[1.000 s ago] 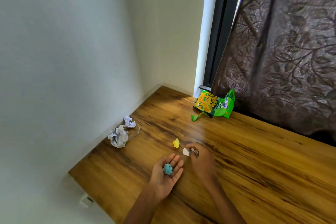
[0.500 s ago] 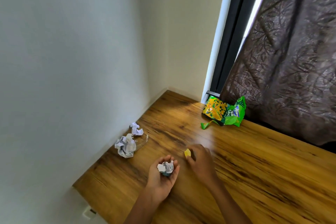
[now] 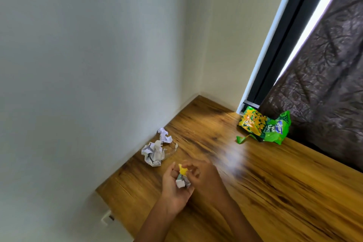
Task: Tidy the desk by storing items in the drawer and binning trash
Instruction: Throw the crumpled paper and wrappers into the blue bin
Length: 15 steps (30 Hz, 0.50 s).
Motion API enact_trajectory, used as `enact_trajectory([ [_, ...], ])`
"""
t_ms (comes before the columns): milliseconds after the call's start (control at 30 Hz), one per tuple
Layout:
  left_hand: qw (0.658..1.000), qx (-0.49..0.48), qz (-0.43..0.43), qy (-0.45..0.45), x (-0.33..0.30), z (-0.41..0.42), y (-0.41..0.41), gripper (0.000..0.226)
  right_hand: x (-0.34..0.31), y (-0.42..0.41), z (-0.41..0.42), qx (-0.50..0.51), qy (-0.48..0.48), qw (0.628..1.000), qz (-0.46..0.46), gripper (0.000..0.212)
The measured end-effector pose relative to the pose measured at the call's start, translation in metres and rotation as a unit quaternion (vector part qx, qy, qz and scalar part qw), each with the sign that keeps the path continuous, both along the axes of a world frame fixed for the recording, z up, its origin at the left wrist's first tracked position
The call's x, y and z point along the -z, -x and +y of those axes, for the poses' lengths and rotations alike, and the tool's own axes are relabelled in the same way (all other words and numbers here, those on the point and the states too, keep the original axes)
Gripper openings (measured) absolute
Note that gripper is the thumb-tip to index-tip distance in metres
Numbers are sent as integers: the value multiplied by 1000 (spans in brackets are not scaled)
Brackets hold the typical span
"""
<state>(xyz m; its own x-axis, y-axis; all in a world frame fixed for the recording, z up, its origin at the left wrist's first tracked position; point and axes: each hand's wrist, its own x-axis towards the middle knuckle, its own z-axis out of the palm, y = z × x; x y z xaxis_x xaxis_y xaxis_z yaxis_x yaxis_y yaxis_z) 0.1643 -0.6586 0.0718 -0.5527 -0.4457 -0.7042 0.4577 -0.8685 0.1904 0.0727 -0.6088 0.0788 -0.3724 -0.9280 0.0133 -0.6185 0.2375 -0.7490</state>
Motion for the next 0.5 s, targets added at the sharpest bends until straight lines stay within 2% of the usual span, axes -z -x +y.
enact_trajectory([
  [67, 1000, -6, -12, -9, 0, -6, -8, 25, 2, -9, -9, -34, 2, 999, 27, 25],
  [200, 999, -37, -10, -26, 7, -21, -26, 13, -3, -24, -33, 27, 79, 996, -16, 23],
  [267, 997, -67, 1, -40, 10, -29, -38, 15, -3, -31, -51, 14, 106, 994, -9, 30],
  [333, 994, -100, 6, -42, 9, -36, -50, 19, 1, -38, -70, -8, 76, 997, 18, 41],
  [500, 984, -170, -51, -13, 2, -49, -74, 27, 29, -60, -105, -71, -64, 989, 114, 46],
])
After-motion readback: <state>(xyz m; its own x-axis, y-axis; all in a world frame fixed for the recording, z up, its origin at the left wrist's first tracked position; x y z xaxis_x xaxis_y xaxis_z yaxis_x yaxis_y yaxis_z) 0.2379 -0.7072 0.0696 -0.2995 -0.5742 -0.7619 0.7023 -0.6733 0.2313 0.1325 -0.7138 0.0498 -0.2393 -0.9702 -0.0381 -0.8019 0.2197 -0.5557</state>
